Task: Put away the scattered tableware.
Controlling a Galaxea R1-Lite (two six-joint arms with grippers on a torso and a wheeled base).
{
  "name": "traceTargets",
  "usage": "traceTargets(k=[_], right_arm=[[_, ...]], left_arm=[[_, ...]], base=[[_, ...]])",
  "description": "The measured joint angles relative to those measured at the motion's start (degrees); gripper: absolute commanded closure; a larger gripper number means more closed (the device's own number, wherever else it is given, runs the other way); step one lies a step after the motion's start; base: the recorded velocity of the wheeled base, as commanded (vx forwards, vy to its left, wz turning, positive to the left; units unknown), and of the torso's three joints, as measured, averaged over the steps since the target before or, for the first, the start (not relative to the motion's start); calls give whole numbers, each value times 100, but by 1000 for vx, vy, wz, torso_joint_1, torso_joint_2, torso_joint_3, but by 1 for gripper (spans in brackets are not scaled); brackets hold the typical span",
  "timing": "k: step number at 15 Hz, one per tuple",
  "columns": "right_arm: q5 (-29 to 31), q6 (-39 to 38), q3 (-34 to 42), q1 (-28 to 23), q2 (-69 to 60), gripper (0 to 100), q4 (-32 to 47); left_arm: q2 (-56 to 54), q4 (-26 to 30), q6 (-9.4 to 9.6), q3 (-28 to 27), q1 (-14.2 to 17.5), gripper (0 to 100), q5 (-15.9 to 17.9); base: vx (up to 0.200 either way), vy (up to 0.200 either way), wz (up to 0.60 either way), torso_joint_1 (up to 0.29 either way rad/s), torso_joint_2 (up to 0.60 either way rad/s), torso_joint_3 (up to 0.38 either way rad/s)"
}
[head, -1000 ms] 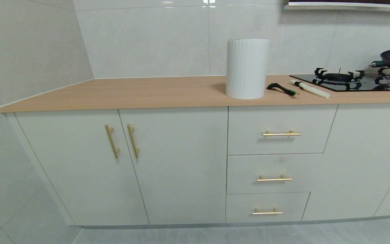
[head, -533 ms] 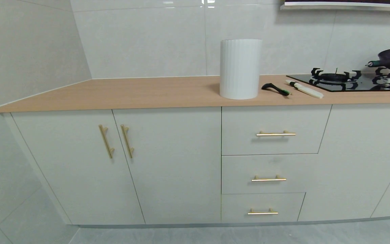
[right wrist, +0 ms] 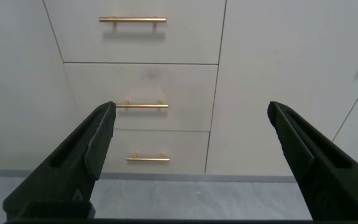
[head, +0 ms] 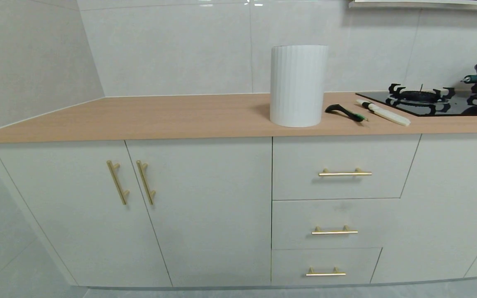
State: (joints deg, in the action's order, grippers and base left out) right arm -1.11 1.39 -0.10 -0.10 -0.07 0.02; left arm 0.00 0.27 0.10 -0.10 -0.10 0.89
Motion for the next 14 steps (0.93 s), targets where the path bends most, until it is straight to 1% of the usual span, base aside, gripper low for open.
traceTargets(k=[10, 11, 14], right_arm=[[-6, 24, -1, 0, 0, 0, -7], [-15, 9, -80, 2, 7, 0, 29], [-134, -90, -758, 111, 406, 0, 63]], left_arm=[[0, 0, 6, 0, 0, 0, 0], [0, -2, 6, 0, 0, 0, 0], [0, -2, 9, 0, -1, 0, 0]], base=[[0, 0, 0, 0, 0, 0], [0, 0, 0, 0, 0, 0], [0, 0, 0, 0, 0, 0]])
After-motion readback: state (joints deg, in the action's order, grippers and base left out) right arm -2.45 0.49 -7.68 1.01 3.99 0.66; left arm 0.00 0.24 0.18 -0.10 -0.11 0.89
